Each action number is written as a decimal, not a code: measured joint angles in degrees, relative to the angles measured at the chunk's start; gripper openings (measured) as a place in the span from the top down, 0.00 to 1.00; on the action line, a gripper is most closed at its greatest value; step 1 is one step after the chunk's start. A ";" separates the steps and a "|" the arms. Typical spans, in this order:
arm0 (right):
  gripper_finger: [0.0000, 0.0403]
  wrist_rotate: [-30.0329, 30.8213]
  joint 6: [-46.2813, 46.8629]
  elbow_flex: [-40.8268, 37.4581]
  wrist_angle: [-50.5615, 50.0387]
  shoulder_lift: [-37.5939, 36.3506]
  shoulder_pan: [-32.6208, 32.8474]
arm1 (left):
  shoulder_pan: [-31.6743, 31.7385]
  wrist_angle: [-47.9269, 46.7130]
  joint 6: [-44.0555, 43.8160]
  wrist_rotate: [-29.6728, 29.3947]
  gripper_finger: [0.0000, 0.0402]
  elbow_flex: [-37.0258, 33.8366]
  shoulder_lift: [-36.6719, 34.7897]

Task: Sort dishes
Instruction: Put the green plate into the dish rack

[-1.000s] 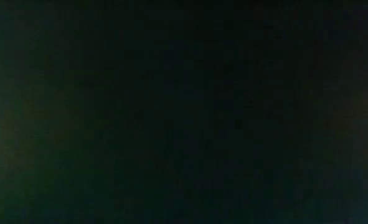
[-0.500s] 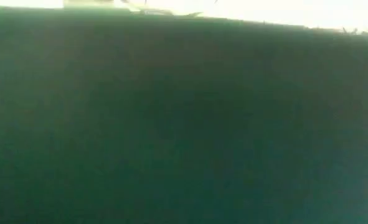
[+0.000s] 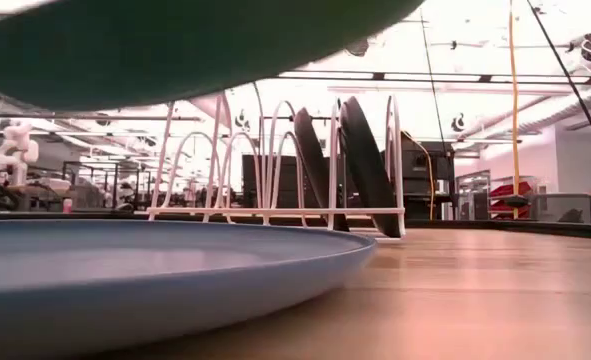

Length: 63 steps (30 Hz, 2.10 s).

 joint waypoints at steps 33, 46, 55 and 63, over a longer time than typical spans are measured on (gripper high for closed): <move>0.53 30.29 -3.43 1.36 14.33 -13.50 -9.02 | -1.16 10.20 17.39 -48.73 0.97 4.59 -8.64; 0.95 28.57 -5.37 1.36 13.28 -13.51 -12.35 | -4.96 19.48 27.78 -50.07 0.97 4.59 -8.25; 0.99 30.14 -12.46 1.36 14.95 -13.49 -11.90 | -6.73 19.43 30.92 -51.86 0.79 4.63 -8.37; 0.99 30.90 -29.72 1.36 23.20 -13.62 -10.72 | -9.98 20.39 30.60 -52.91 0.45 4.63 -11.32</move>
